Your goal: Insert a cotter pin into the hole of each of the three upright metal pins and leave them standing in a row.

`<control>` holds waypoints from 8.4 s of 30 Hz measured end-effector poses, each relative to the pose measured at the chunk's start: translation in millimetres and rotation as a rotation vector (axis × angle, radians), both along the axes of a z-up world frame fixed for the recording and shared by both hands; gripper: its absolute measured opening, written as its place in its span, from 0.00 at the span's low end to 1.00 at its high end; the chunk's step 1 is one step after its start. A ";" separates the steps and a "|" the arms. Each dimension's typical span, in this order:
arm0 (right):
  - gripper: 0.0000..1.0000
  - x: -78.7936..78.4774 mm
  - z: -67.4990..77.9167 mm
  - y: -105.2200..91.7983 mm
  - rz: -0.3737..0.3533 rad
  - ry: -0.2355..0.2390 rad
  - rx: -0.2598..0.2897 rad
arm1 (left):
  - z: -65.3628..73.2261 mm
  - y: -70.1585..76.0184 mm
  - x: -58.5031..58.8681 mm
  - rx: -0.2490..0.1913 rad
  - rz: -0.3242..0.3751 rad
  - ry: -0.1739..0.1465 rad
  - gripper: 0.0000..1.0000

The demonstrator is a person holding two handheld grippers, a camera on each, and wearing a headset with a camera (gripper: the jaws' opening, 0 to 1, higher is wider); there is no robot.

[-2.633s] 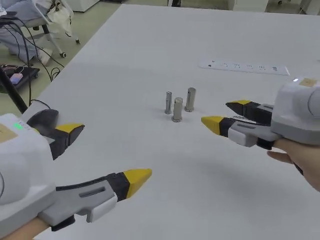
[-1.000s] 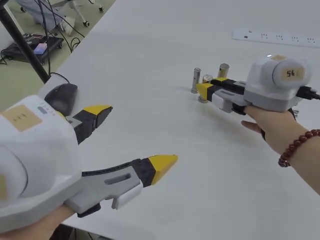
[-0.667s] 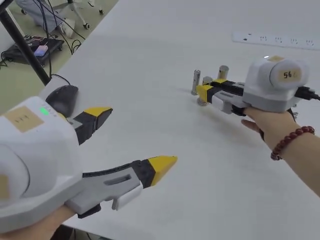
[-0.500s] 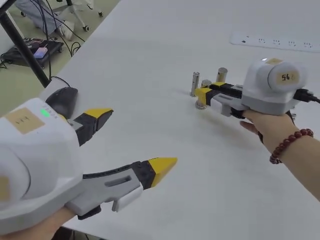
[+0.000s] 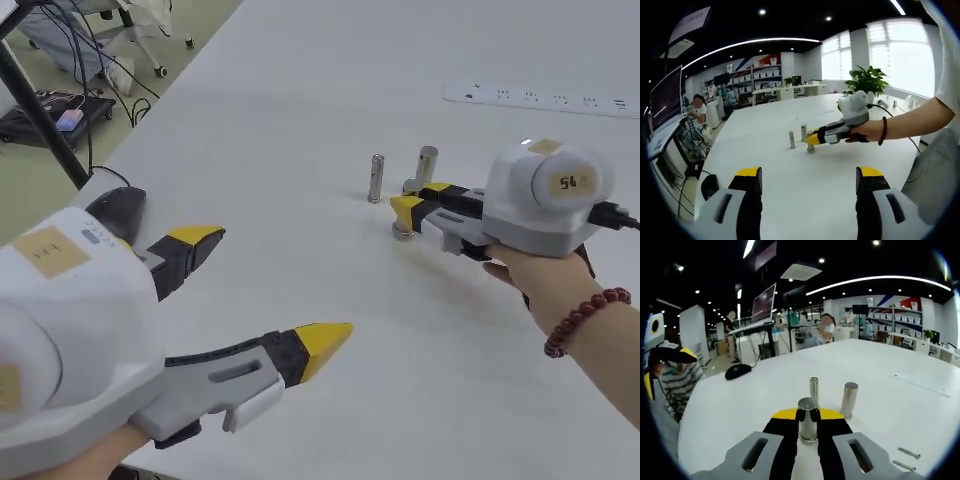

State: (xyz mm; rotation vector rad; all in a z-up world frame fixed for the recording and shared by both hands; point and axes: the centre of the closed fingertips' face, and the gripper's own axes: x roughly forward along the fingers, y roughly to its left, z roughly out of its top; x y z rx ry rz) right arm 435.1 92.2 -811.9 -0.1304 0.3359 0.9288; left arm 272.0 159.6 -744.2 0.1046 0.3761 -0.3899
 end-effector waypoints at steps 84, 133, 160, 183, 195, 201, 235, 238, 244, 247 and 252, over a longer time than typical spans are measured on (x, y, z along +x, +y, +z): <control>0.35 -64.4 23.8 -100.7 -0.257 0.034 0.088 | 13.4 -27.3 -12.4 -0.022 -0.087 -0.026 0.80; 0.22 25.1 -20.2 -177.0 -0.157 0.084 -0.297 | 1.1 -35.6 -0.1 -0.023 -0.116 -0.001 0.78; 0.14 60.1 -47.4 -172.0 0.040 0.113 -0.499 | -10.6 -26.4 2.1 -0.026 -0.080 0.030 0.75; 0.05 44.4 -48.0 -164.7 0.206 0.234 -0.594 | -15.4 -27.9 0.2 -0.015 -0.092 0.048 0.75; 0.03 39.3 -44.6 -161.3 0.187 0.196 -0.627 | -15.5 -29.6 0.5 -0.015 -0.100 0.048 0.76; 0.02 48.0 -46.3 -161.9 0.184 0.186 -0.629 | -15.5 -29.5 1.3 -0.006 -0.106 0.050 0.76; 0.01 65.4 -42.0 -172.8 0.175 0.134 -0.661 | -13.1 -30.4 3.6 0.013 -0.118 0.047 0.76; 0.01 66.5 -43.3 -172.9 0.176 0.134 -0.662 | -13.6 -29.7 3.3 0.015 -0.116 0.049 0.76; 0.01 66.2 -43.0 -171.9 0.182 0.132 -0.658 | -13.8 -29.3 3.4 0.015 -0.114 0.050 0.76; 0.01 65.7 -42.1 -171.6 0.185 0.127 -0.660 | -13.6 -29.7 3.4 0.014 -0.114 0.049 0.76; 0.01 67.7 -39.4 -170.2 0.182 0.114 -0.650 | -14.0 -29.9 3.0 0.014 -0.114 0.050 0.76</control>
